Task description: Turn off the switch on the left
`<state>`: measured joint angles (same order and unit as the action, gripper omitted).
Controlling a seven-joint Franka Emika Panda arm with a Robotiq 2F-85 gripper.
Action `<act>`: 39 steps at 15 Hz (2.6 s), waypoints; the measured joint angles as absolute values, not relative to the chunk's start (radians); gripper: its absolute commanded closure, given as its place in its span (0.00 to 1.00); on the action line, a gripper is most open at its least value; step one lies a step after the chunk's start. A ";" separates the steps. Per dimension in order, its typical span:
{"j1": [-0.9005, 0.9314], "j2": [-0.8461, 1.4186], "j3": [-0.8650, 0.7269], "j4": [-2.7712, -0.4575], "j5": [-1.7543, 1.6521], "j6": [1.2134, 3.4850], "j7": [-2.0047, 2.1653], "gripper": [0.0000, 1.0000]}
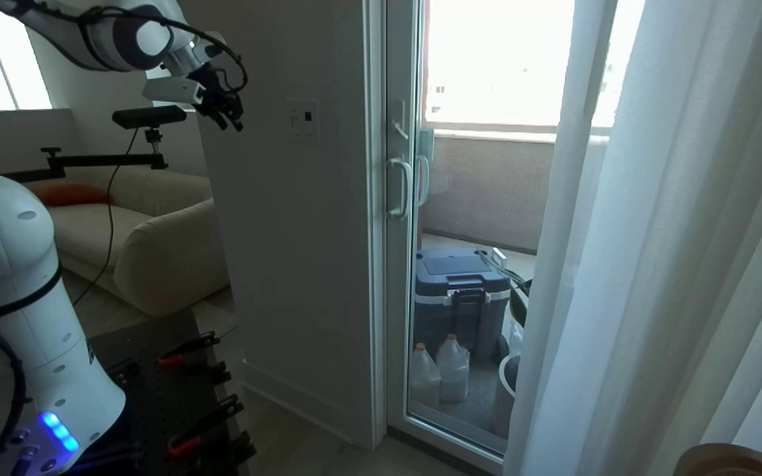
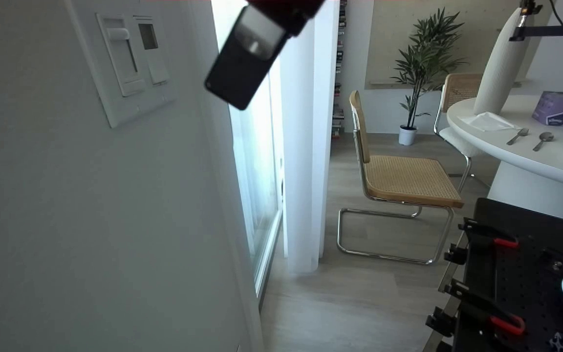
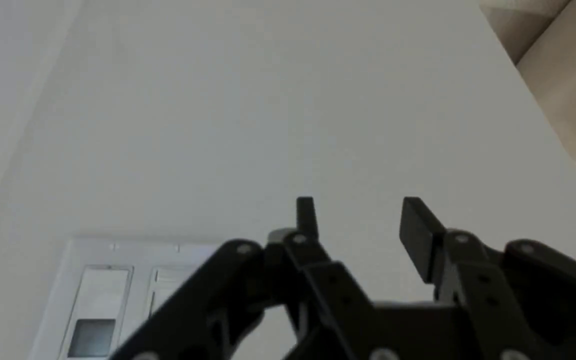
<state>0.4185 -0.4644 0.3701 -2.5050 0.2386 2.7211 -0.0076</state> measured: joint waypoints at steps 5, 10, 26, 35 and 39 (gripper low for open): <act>0.125 -0.406 0.644 -2.534 -0.093 3.027 0.403 1.00; -0.252 -0.464 0.926 -2.479 -0.271 3.041 0.638 1.00; -0.610 -0.530 1.178 -2.358 -0.229 2.924 0.610 1.00; -0.634 -0.478 1.224 -2.296 -0.228 2.830 0.595 1.00; -0.634 -0.440 1.227 -2.278 -0.228 2.828 0.570 1.00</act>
